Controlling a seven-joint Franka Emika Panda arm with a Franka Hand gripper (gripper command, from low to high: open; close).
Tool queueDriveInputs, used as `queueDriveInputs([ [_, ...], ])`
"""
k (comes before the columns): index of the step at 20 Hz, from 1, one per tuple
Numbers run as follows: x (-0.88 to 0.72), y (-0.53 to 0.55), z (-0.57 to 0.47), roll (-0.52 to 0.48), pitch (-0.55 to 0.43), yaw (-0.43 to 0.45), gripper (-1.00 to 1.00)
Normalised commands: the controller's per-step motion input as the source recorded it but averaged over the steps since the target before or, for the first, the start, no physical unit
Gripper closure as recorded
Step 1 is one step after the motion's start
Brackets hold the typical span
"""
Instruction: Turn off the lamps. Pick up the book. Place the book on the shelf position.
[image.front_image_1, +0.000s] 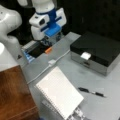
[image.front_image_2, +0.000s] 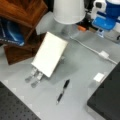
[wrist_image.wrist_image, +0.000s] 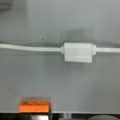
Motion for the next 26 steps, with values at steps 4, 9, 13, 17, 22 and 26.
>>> queueDriveInputs([
  [4,0.73,-0.16,0.35,-0.161,0.334,0.176,-1.00],
  [9,0.69,-0.16,0.29,-0.137,0.317,0.184,-1.00],
  [13,0.53,-0.14,0.29,-0.116,0.304,0.133,-1.00],
  [17,0.40,-0.17,0.29,-0.127,0.300,0.094,-1.00],
  [22,0.41,-0.23,0.25,-0.129,0.276,0.088,-1.00],
  [26,0.49,-0.24,0.18,-0.111,0.255,0.097,-1.00],
])
